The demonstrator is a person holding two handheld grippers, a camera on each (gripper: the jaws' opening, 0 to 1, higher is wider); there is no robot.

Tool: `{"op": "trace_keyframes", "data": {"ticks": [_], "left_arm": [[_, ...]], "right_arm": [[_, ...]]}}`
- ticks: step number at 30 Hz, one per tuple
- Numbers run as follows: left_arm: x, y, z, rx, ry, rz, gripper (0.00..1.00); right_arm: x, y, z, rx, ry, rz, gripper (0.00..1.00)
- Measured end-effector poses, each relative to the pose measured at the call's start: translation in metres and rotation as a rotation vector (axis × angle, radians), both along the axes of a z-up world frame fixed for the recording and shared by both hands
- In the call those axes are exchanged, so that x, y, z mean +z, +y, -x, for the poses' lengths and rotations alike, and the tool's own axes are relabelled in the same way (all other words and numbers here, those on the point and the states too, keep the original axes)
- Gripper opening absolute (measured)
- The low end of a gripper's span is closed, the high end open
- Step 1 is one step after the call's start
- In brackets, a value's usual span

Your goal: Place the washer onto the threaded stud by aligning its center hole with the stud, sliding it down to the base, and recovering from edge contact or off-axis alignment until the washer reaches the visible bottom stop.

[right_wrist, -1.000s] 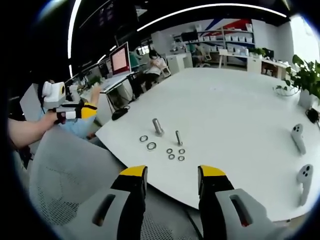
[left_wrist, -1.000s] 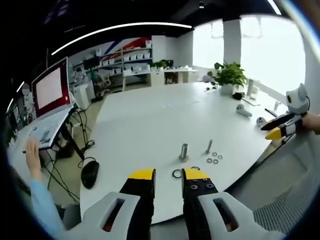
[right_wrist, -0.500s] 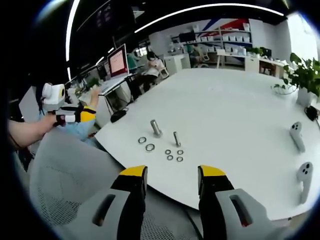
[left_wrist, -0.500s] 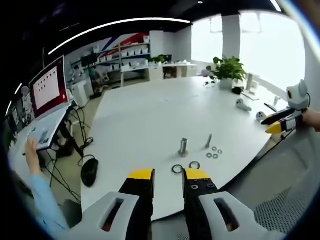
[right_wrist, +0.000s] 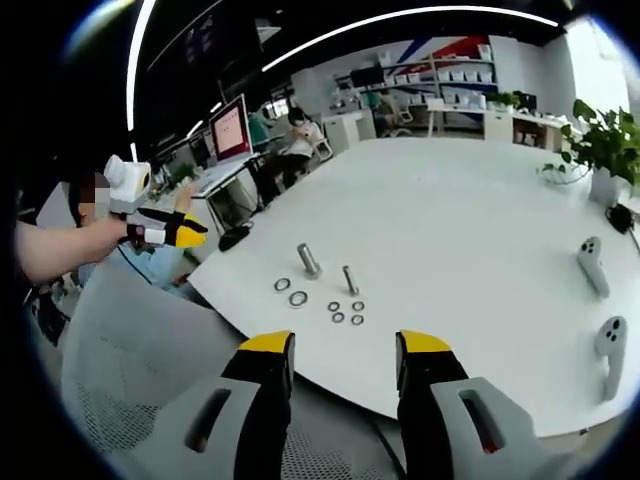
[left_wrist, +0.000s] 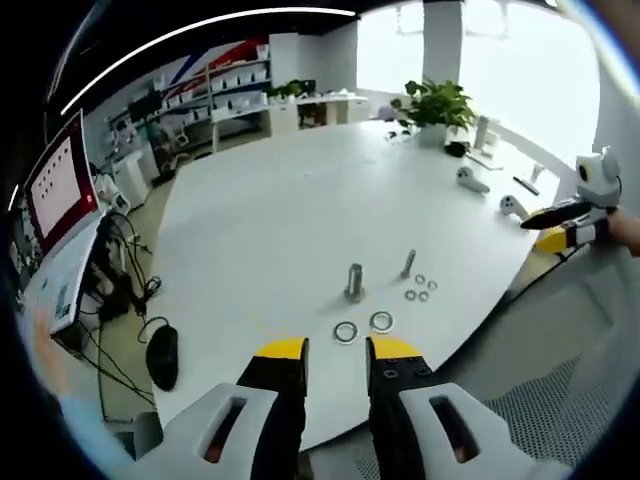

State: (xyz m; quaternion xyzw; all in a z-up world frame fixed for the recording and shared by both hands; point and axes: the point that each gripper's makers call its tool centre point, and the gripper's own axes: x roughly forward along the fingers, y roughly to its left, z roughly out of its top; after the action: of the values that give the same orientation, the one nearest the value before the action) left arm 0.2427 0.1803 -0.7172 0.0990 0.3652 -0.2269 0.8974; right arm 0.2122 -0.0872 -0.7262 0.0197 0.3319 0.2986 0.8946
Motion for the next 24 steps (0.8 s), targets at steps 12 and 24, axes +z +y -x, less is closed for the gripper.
{"op": "trace_keyframes", "data": {"ticks": [12,24], "left_arm": [[-0.054,-0.022,-0.014,-0.099,0.145,-0.059,0.22],[-0.096,-0.033,-0.030,-0.160,0.258,-0.120,0.23]], "right_arm": [[-0.001,0.000,0.001,0.000,0.007,0.003,0.42],[-0.001,-0.001,0.000,-0.004,0.009,0.006,0.41]]}}
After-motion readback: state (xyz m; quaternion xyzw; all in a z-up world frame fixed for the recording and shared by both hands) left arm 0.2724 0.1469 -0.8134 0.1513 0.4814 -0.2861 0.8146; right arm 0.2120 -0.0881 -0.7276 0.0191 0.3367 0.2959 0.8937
